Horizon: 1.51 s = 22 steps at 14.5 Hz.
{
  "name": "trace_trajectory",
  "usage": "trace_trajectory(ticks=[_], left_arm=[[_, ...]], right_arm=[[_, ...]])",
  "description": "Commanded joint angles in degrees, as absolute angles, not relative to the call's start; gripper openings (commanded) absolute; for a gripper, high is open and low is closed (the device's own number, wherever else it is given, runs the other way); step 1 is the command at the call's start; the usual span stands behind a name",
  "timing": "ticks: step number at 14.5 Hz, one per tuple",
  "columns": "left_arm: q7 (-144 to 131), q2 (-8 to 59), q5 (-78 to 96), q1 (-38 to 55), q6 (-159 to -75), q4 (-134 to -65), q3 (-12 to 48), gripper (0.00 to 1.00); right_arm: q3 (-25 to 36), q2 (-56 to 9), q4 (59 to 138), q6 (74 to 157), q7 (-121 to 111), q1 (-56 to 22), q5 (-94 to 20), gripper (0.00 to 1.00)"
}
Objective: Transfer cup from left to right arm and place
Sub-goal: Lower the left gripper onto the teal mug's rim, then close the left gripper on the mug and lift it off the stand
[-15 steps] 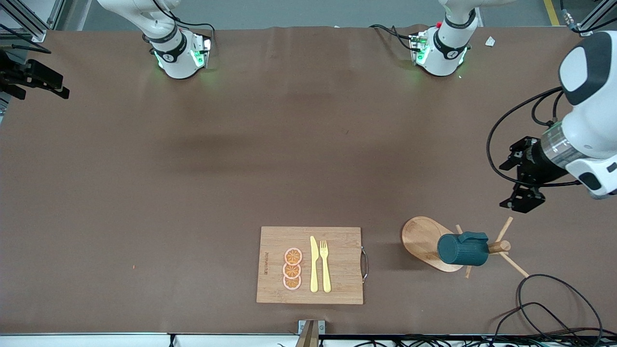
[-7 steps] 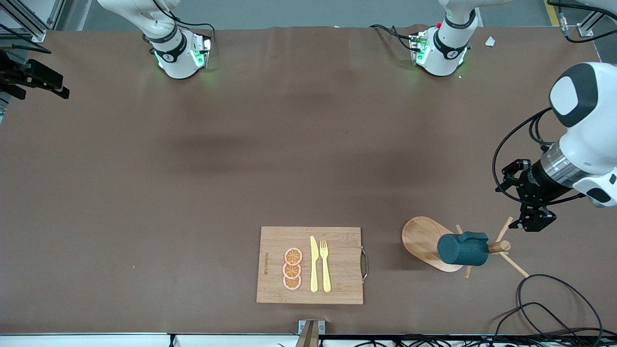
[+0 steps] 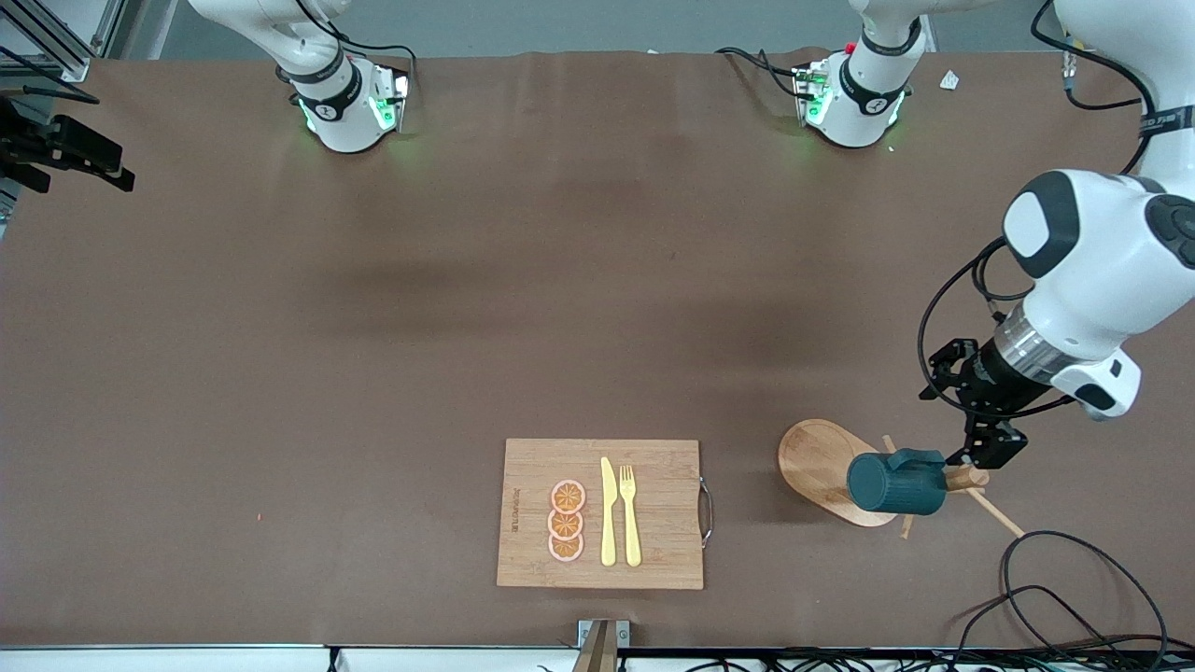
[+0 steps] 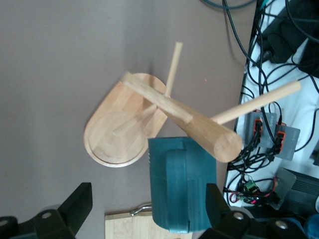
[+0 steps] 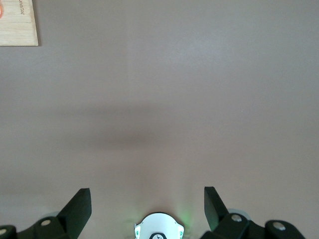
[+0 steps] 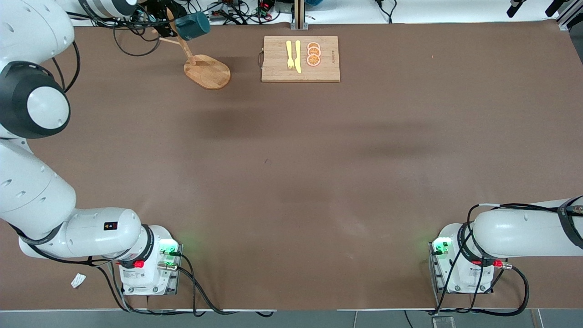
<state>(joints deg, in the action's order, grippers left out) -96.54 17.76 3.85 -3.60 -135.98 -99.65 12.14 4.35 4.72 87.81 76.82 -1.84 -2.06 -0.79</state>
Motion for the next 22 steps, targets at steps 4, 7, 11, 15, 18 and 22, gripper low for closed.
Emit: trace_trajectory(ticks=[4,7,11,15,18,22], left_arm=[[-96.4,19.8,4.6,-3.7,-142.6,-100.4,12.8,1.0],[-96.5,21.2,4.6,-3.6,-145.3,-100.4,12.8,1.0],[-96.6,22.7,4.7,-3.9,-146.7,-100.0,13.0,1.0],[-96.7,23.5,7.1,-3.6,-149.8,-99.8,13.4,1.0],[-96.6,25.0,7.7,-3.5,-149.8,-98.2,14.1,1.0],[-96.6,26.5,7.7,-3.4,-152.4,-97.7,14.2,1.0]], right_arm=[[4.8,6.2,89.3,76.9,-2.3,-2.8,-0.9,1.0],[4.8,6.2,89.3,76.9,-2.3,-2.9,-0.9,1.0],[4.8,6.2,89.2,76.8,-2.3,-2.9,-0.9,1.0],[4.8,6.2,89.2,76.5,-2.3,-2.9,-0.9,1.0],[4.8,6.2,89.2,76.5,-2.3,-2.9,-0.9,1.0],[4.8,6.2,89.2,76.4,-2.3,-2.9,-0.9,1.0]])
